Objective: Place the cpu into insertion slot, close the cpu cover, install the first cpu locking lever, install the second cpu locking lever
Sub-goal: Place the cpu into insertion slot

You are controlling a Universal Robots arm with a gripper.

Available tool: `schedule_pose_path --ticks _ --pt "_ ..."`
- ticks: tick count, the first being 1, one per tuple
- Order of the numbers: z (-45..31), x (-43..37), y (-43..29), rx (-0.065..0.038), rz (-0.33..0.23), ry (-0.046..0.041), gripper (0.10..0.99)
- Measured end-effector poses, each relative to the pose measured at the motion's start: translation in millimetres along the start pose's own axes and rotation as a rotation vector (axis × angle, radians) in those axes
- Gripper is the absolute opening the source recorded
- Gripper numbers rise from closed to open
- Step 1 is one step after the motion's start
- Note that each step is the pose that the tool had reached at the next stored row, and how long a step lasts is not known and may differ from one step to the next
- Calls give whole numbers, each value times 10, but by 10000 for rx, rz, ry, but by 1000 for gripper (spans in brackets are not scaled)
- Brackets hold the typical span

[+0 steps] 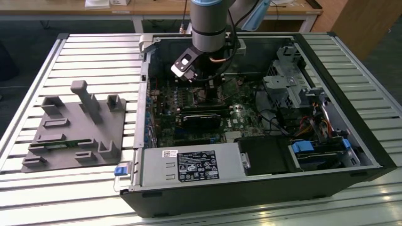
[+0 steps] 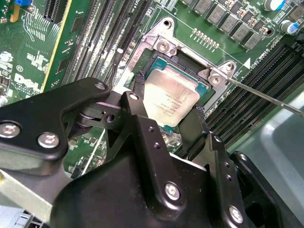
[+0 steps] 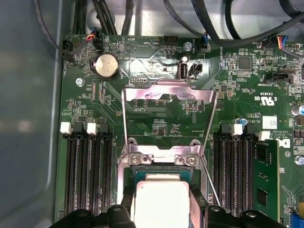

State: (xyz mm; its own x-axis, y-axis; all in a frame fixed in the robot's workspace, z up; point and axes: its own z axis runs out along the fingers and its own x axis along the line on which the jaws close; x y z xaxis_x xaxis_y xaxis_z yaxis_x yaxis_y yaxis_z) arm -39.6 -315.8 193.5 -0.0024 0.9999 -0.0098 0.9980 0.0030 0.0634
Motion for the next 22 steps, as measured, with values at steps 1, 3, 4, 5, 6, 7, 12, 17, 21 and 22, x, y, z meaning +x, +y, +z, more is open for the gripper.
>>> schedule_pose_path --ticks 1,3,4,5,6,7,12,17,21,22 --pt "3 2 0 2 -1 -5 537" --pt "3 2 0 2 -2 -6 537" --pt "4 3 0 1 -2 -5 537" --pt "4 3 0 0 -1 -4 537" --pt "4 3 0 1 -1 -4 537" --pt "4 3 0 0 -1 -5 537" --pt "5 3 2 0 -1 -4 537" --pt "5 4 6 0 0 -5 537" --pt "6 5 7 -1 0 -2 612" --pt "6 5 7 -1 -1 -3 612"
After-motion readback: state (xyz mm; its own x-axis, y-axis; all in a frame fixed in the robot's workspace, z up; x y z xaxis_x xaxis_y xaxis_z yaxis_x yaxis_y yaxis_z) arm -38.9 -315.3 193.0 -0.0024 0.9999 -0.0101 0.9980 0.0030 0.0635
